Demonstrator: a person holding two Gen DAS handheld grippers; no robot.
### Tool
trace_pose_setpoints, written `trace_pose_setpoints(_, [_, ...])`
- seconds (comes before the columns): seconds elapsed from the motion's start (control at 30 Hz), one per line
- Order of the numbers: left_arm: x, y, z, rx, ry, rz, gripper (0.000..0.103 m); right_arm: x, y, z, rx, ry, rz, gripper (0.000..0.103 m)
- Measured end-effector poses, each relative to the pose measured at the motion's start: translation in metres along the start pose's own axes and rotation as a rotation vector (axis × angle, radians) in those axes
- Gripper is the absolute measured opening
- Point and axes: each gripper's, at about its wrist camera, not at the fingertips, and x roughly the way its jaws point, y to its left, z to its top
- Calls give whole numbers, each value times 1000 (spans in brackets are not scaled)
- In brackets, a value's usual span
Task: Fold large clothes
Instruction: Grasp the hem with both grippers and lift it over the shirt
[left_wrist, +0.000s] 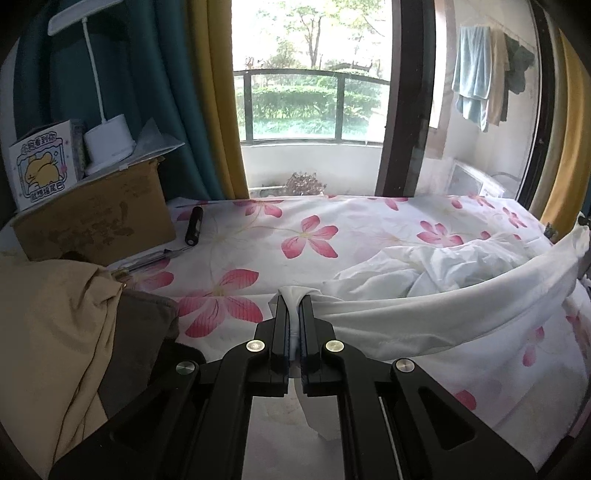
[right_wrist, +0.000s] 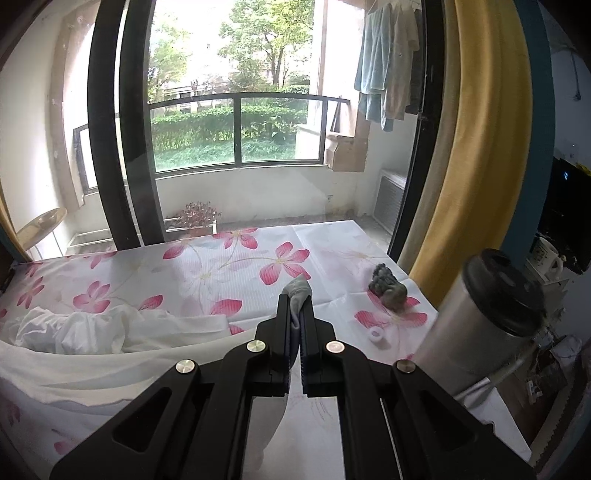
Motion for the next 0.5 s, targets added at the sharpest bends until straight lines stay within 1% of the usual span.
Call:
trace_pose_setpoints(0.17, [17, 0, 5, -7, 19, 11, 5, 20, 3, 3, 4, 14, 5, 4])
trace_pose_setpoints(0.27, [28, 2, 8, -27, 26, 6, 5, 30, 6, 5, 8, 19, 9, 4])
trace_pose_setpoints(0.5, [51, 1, 21, -35, 31, 2, 5, 51, 14, 12, 8, 33, 18, 4])
